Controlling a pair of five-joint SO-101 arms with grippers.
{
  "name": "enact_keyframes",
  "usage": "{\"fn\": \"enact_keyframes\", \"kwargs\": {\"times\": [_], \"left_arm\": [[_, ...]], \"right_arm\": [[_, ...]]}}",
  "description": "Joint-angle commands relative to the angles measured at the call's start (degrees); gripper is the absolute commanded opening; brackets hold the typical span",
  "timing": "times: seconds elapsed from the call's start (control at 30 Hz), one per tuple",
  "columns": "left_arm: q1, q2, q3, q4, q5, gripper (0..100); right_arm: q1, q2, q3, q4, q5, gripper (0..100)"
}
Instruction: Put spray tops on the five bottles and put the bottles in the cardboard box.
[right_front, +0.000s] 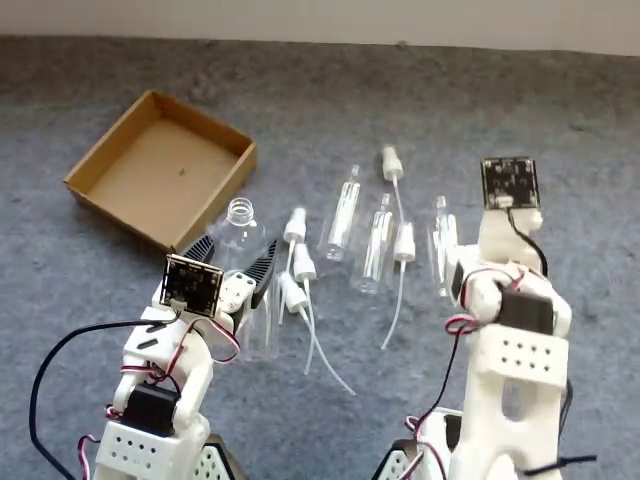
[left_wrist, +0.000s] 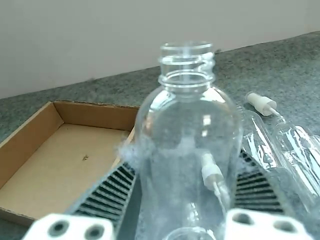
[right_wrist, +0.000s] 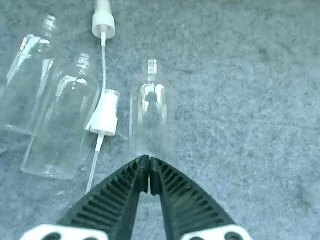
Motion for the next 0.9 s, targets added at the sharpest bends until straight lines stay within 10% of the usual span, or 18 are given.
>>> {"fn": "enact_keyframes", "kwargs": {"times": [0.0,0.87], "left_arm": [[-0.7,-0.4,1.1,-1.2,0.7,13],[-0.7,-0.3,1.1,-1.1,0.5,13]], "right_arm": [[-2.9,7.8,-8.4,2.6,0.5,1.1],[-14.3,55.3,-45.0,12.6,-14.0,10.1]]}}
